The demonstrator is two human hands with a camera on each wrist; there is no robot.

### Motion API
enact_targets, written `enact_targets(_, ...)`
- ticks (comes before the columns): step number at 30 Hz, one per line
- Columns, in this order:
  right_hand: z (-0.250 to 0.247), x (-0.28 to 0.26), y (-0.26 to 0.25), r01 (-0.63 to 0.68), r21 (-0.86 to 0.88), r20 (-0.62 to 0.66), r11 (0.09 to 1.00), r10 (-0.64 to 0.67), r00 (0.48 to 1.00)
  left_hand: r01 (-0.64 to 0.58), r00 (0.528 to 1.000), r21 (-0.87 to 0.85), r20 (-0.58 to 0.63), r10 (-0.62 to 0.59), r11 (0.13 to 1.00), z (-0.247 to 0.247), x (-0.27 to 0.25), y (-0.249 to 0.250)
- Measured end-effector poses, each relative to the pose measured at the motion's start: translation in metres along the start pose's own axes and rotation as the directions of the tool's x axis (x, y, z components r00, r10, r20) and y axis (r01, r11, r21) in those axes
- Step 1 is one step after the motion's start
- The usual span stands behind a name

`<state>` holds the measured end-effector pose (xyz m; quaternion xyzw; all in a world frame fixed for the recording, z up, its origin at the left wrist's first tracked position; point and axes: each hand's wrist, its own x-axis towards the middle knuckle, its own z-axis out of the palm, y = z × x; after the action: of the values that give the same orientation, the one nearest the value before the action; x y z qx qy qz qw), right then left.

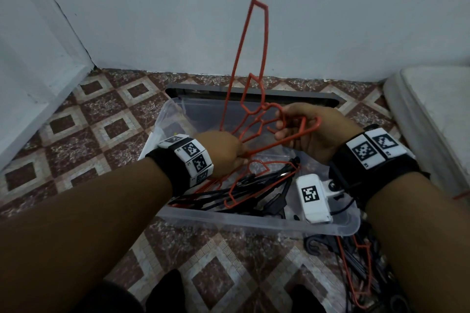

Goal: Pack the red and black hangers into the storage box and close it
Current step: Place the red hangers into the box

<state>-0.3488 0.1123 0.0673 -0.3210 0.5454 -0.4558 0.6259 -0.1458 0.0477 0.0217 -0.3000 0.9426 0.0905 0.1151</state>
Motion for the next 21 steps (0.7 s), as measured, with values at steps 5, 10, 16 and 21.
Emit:
enact_targets(5,-0.009,0.0,0.002,-0.019,-0.073,0.039,0.997,0.022,0.999,-0.009,0.999,0.018,0.038,0.008,1.0,0.003,0.001,-0.006)
enact_targets(10,-0.021,0.002,0.004,0.06,-0.472,0.082,0.88,-0.023,0.996,-0.016,0.996,0.023,0.09,0.014,1.0,0.006,0.003,-0.008)
enact_targets(16,-0.025,0.003,0.001,0.248,-0.429,0.076,0.868,-0.239,0.968,-0.034,0.993,0.021,0.116,0.032,0.999,0.01,0.007,-0.006)
enact_targets(21,-0.017,0.004,-0.002,0.352,-0.259,0.069,0.9,-0.346,0.936,-0.07,0.987,0.014,0.147,0.068,0.997,0.012,0.009,0.001)
